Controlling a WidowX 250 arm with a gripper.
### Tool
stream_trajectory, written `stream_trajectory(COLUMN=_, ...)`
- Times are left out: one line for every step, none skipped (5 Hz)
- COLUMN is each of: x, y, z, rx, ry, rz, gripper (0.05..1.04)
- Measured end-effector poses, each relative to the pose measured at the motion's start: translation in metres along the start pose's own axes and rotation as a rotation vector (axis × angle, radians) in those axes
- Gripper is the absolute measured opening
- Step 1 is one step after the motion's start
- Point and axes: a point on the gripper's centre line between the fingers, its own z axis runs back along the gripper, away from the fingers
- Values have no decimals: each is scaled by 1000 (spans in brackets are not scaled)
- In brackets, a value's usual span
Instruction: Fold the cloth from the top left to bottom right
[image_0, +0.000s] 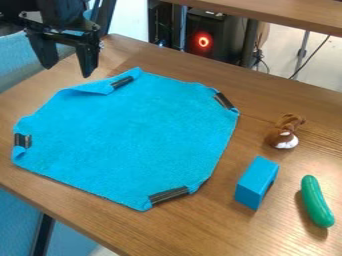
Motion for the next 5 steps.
stream_trajectory(x=-3, y=-1, z=-11, rx=-4, ry=29, rz=0, gripper=1001)
stream_trajectory(x=6, y=-8, z=-17, rx=40, ry=-38, rz=-58, gripper=1001)
stream_trajectory(x=22, y=-12, z=-21, rx=107, ry=-113, rz=-76, gripper=1001)
stream_trajectory(x=45, y=-15, z=-46, rx=155, ry=-97, rz=-58, gripper=1001)
stream_trajectory(x=70, y=-19, z=-65, rx=199, ry=-77, rz=-30, gripper=1001)
